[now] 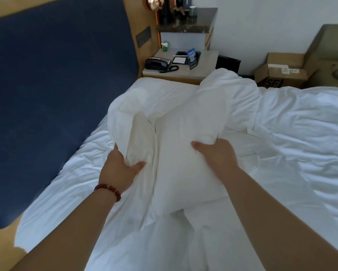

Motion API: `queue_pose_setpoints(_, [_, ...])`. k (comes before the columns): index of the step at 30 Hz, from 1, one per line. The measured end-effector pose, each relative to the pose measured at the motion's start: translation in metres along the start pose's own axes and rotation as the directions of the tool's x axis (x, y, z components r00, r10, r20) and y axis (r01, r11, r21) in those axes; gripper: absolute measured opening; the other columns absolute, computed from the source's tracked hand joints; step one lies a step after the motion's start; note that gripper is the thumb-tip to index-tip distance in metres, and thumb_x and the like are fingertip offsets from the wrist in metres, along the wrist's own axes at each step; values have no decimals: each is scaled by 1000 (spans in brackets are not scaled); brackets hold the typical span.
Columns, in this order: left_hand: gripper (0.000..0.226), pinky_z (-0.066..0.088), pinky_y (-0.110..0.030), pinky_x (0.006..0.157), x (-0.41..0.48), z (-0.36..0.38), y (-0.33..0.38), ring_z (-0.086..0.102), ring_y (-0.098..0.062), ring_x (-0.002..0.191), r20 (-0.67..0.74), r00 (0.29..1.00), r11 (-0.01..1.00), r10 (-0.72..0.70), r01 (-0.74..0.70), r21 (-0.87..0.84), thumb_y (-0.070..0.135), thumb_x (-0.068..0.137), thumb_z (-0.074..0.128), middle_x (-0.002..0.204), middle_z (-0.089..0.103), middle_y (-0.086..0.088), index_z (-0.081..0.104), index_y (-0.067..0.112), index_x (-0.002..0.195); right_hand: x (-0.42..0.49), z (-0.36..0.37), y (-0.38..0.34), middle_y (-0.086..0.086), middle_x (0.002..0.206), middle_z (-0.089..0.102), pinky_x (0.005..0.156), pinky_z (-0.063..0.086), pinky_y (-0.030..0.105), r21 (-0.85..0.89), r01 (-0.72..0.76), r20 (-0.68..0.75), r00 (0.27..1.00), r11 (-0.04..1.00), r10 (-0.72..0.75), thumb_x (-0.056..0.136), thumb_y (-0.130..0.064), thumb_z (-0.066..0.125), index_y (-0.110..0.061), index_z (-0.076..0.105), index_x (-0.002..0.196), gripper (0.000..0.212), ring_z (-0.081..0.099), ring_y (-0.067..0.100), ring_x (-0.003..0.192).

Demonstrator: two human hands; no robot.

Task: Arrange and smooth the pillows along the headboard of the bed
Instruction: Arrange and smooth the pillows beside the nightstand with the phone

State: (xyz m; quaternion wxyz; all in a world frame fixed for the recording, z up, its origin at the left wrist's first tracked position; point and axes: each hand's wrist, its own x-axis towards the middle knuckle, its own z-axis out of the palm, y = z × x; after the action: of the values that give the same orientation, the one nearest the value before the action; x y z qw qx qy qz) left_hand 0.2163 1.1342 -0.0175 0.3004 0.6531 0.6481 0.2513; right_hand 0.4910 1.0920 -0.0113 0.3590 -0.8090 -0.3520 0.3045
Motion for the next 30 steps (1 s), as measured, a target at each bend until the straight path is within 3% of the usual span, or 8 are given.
queue_pose_setpoints(5, [88,48,-34,97,-71,-27,-32,57,-16,113,25,998,997,-66,65,29,45,69,84,124,59,8,37,28,142,-72,21,24,15,133,60,103,42,38,-77,-6,126,992,997,16,76,-63,70,-3,56,133,84,55,31,124])
queue_pose_setpoints(9, [114,52,-41,97,-118,-24,-53,57,-20,116,14,986,985,-164,163,50,66,55,79,129,54,2,28,25,148,-94,28,41,18,137,57,107,36,37,-102,13,169,986,995,5,74,-66,68,-1,54,134,90,51,32,129])
queue_pose_setpoints(12, [111,56,-45,88,-124,-28,-54,56,-23,113,18,986,986,-163,162,30,59,60,82,129,48,0,23,28,149,-102,22,42,18,134,59,105,38,40,-76,-19,165,986,997,31,71,-71,68,-1,56,131,93,53,33,126])
queue_pose_setpoints(19, [118,59,-47,81,-120,-54,-87,59,-23,110,53,989,984,-139,144,-104,70,48,83,128,53,4,25,34,143,-124,26,34,10,125,64,101,45,46,-8,-78,152,985,997,78,60,-83,65,-8,59,125,100,59,32,114])
queue_pose_setpoints(25, [105,42,-31,94,-79,-93,-128,51,-16,111,101,979,921,-178,202,-333,54,66,85,130,52,7,27,23,149,-130,58,15,12,123,63,98,43,46,-366,-156,-90,987,918,132,67,-85,56,-12,60,124,93,58,34,115])
queue_pose_setpoints(28, [88,42,-32,97,-58,-109,-145,53,-19,112,177,965,876,-192,250,-413,43,74,83,132,55,2,36,19,145,-135,75,-6,13,127,62,98,38,45,-377,-155,-131,985,913,113,82,-70,57,-10,57,126,74,56,34,119])
queue_pose_setpoints(30, [73,46,-32,96,-47,-115,-148,58,-19,110,210,963,851,-172,252,-460,36,77,83,125,60,3,45,20,138,-138,86,-27,15,119,65,92,40,42,-371,-112,-194,980,922,41,85,-62,58,-9,60,118,62,59,35,113])
